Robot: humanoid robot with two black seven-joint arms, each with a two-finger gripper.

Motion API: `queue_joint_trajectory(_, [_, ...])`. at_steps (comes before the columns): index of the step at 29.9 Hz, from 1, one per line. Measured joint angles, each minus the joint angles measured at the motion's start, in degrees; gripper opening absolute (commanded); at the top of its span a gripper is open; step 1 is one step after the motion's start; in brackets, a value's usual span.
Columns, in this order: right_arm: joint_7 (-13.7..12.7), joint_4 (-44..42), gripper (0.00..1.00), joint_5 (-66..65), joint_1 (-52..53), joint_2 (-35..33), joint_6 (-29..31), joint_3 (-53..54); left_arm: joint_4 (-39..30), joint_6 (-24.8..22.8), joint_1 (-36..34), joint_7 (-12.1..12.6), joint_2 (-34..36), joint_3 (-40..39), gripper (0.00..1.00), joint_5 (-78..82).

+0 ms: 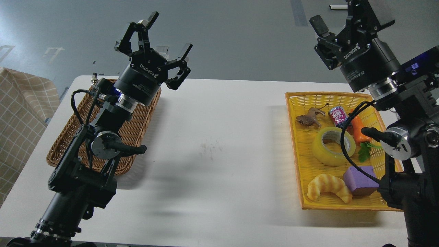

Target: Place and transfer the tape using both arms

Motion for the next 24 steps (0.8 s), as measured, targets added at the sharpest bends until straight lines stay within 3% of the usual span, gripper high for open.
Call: queue_joint_trajectory(24, [0.0, 0.1, 1.0, 0.0, -0.7, 0.0, 0.2, -1.2, 0.3, 0.0, -0.6, 0.0, 1.4, -0.2, 0.98, -0.4])
